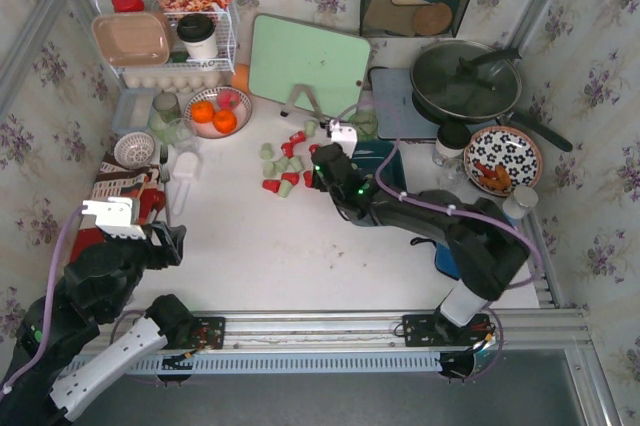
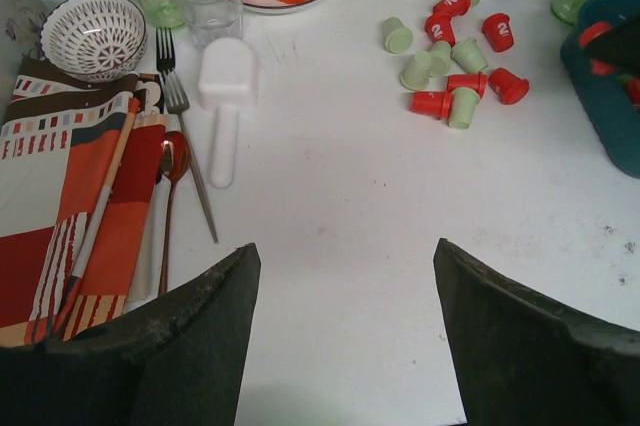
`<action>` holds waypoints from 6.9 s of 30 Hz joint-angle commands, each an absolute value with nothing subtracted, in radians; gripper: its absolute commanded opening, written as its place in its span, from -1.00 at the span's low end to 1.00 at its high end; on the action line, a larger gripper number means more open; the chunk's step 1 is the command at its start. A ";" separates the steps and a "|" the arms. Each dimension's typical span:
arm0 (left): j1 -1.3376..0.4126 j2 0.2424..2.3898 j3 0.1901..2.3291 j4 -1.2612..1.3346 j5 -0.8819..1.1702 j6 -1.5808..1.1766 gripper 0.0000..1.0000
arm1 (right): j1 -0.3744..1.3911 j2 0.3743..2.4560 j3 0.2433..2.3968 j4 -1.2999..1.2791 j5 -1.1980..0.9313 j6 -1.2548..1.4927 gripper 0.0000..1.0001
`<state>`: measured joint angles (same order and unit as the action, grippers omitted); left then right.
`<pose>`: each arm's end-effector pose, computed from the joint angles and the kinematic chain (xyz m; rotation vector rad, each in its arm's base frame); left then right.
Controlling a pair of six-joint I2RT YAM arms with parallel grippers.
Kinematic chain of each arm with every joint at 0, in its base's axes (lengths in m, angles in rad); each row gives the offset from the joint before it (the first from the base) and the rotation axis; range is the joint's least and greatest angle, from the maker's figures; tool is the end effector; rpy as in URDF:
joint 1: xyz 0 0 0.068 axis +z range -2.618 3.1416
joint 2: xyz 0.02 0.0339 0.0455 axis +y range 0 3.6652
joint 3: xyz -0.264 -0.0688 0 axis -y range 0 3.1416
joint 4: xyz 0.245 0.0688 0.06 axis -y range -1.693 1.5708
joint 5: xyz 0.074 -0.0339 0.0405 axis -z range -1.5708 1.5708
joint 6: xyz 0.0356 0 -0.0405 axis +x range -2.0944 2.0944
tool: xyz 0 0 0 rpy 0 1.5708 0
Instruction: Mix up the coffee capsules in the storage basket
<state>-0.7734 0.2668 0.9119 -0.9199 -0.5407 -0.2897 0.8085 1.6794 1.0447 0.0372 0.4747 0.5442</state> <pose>0.0311 -0.0048 0.3500 0.0635 1.8119 -0.2570 0.2665 0.2555 0.2195 -0.0102 2.1088 0.2981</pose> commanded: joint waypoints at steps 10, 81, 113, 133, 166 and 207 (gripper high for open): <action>-0.730 0.289 0.906 -0.871 -0.486 -0.273 0.46 | 0.708 1.315 0.761 0.106 0.768 0.419 -0.50; -0.650 0.307 0.897 -0.848 -0.396 -0.255 0.46 | 0.774 2.031 1.266 0.087 0.325 0.168 0.18; -0.605 0.341 0.891 -0.833 -0.353 -0.252 0.46 | 0.764 1.578 0.894 0.211 0.601 0.210 -0.36; -0.561 0.633 0.950 -0.866 -0.223 -0.348 0.46 | 0.659 1.456 0.606 0.310 0.534 0.225 0.00; -0.566 1.896 1.363 -0.424 -0.241 -0.413 0.37 | 0.653 1.321 0.580 0.273 0.480 0.254 0.42; -0.549 1.658 1.207 -0.281 -0.179 -0.439 -0.25 | 0.653 1.335 0.589 0.267 0.460 0.256 0.42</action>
<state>-0.5274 1.7370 1.2350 -0.3958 -0.2386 -0.4458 0.6525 1.3518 0.5865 0.2474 0.4431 0.2550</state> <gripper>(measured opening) 0.420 0.709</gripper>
